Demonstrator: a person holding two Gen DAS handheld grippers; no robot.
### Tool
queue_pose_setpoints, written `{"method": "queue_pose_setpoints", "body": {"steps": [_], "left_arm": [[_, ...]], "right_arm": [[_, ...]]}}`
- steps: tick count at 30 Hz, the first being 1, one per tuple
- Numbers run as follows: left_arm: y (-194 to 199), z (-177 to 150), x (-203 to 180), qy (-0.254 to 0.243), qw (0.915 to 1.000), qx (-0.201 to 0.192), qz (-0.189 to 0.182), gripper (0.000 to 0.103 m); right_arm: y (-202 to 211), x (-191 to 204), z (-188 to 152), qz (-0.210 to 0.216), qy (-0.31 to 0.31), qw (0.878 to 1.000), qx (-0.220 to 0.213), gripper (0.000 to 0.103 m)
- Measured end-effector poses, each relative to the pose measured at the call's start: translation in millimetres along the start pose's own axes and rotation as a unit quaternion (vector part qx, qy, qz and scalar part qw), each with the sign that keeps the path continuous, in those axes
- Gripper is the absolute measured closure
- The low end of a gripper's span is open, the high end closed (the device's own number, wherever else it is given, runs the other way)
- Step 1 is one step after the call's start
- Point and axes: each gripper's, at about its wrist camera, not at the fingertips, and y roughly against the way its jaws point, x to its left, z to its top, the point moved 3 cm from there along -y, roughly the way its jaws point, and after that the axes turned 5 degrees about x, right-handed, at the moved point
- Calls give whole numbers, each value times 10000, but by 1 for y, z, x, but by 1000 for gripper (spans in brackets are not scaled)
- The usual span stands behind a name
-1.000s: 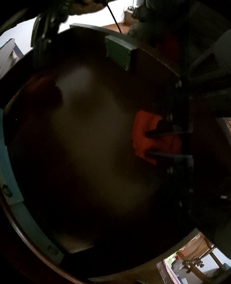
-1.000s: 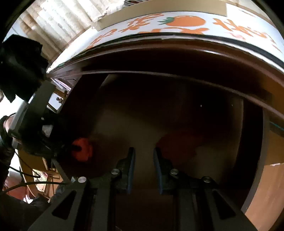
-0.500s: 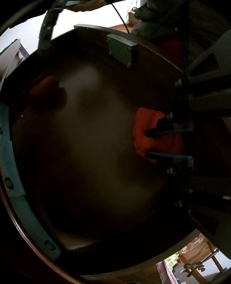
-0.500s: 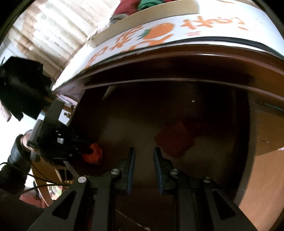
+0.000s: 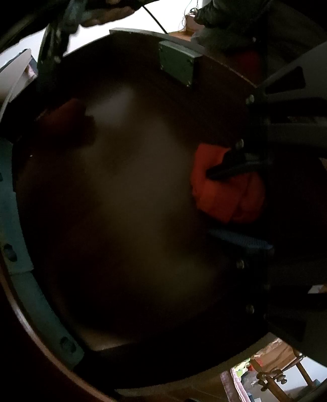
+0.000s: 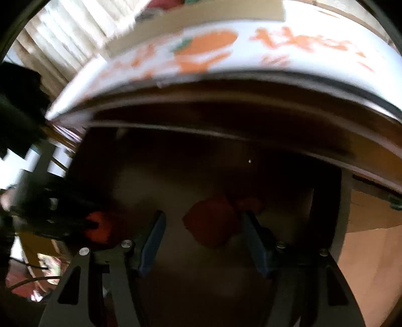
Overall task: Take underwear out of drawer
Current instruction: 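Grasp the bright red sock with the left tool while the right grasps the dark red sock, then lift both socks up out of the drawer toward the tray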
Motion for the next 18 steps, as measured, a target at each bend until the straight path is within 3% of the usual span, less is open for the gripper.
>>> {"method": "queue_pose_setpoints", "body": {"steps": [4, 9, 11, 14, 18], "left_arm": [[11, -1, -2, -153, 9999, -47, -51, 56], [13, 0, -17, -614, 9980, 135, 94, 34], [11, 3, -22, -739, 9971, 174, -6, 26], [4, 8, -26, -761, 9963, 343, -213, 25], [-10, 20, -25, -498, 9957, 754, -202, 25]], "right_arm": [[-32, 14, -1, -404, 398, 9969, 544, 38], [-52, 19, -3, -498, 443, 9943, 831, 38], [-55, 20, -6, -531, 489, 9937, 854, 38], [-56, 20, -9, -488, 461, 9937, 895, 55], [-53, 19, -13, -455, 443, 9944, 849, 58]]}}
